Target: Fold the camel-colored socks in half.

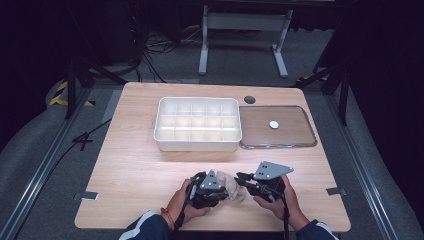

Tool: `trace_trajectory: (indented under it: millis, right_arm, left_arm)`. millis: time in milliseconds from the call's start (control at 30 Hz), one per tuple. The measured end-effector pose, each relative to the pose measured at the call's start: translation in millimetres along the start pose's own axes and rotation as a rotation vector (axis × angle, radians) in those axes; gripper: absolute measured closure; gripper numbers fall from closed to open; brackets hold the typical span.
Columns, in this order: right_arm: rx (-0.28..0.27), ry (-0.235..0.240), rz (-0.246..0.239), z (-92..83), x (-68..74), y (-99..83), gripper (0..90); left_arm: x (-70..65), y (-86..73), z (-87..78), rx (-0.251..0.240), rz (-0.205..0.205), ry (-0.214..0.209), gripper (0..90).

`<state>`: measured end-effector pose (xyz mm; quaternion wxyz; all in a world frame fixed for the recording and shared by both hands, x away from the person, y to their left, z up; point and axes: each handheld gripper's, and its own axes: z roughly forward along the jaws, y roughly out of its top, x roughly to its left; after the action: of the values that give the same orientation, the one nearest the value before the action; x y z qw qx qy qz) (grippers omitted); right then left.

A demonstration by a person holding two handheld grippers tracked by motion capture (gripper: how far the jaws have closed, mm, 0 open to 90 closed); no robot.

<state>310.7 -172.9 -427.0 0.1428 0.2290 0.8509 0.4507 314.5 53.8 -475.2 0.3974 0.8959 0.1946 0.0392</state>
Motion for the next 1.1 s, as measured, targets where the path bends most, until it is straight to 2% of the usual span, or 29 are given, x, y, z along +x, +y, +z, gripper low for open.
trace_trajectory:
  millis: [67, 133, 200, 333, 433, 533, 633, 733, 767, 867, 1000, 1033, 1100]
  right_arm:
    - [-0.004, 0.027, -0.029, 2.7, 7.9, 3.8, 82.0]
    - [0.026, 0.049, -0.064, 8.8, 14.1, 4.3, 83.4]
    - [0.058, 0.062, -0.07, 14.2, 15.8, 2.0, 84.2]
    - [0.174, 0.043, -0.129, 23.4, 14.3, -7.3, 84.8]
    - [0.235, 0.044, -0.098, 28.1, 5.8, -18.0, 85.7]
    - [0.224, 0.066, -0.063, 29.3, -0.3, -23.6, 86.2]
    - [0.235, 0.053, -0.08, 30.7, 2.7, -23.1, 86.6]
    - [0.24, 0.036, -0.087, 31.0, 4.8, -22.8, 86.6]
    - [0.24, 0.034, -0.085, 31.0, 5.0, -22.8, 86.5]
    - [0.237, 0.04, -0.084, 30.8, 4.4, -22.9, 86.5]
    - [0.233, 0.025, -0.096, 30.6, 6.6, -22.1, 84.6]
    - [0.226, 0.03, -0.09, 30.1, 6.9, -21.8, 83.8]
    - [0.193, 0.016, -0.103, 26.9, 8.4, -19.8, 83.4]
  left_arm:
    - [0.1, 0.2, 0.4, -0.005, 0.013, 0.008, 73.9]
    - [-0.2, -0.1, 0.2, -0.002, 0.004, 0.001, 73.9]
    - [0.4, 0.0, 0.0, 0.0, 0.009, -0.001, 73.5]
    - [-0.3, -1.1, -1.9, 0.008, 0.014, -0.014, 69.3]
    - [0.0, -2.9, -6.6, 0.018, 0.013, -0.024, 69.0]
    - [3.3, -6.0, -14.7, 0.019, -0.012, -0.038, 63.4]
    - [11.9, -11.0, -25.8, -0.003, -0.105, -0.021, 57.8]
    - [19.9, -14.7, -29.9, -0.008, -0.172, -0.014, 51.6]
    - [21.9, -15.7, -29.1, -0.007, -0.182, -0.002, 50.8]
    - [22.3, -16.8, -23.3, 0.021, -0.185, 0.009, 49.0]
    - [21.7, -16.3, -20.0, 0.042, -0.162, 0.018, 49.3]
    - [20.6, -16.1, -19.5, 0.038, -0.169, 0.024, 49.4]
    - [19.7, -15.6, -19.0, 0.039, -0.146, 0.035, 50.2]
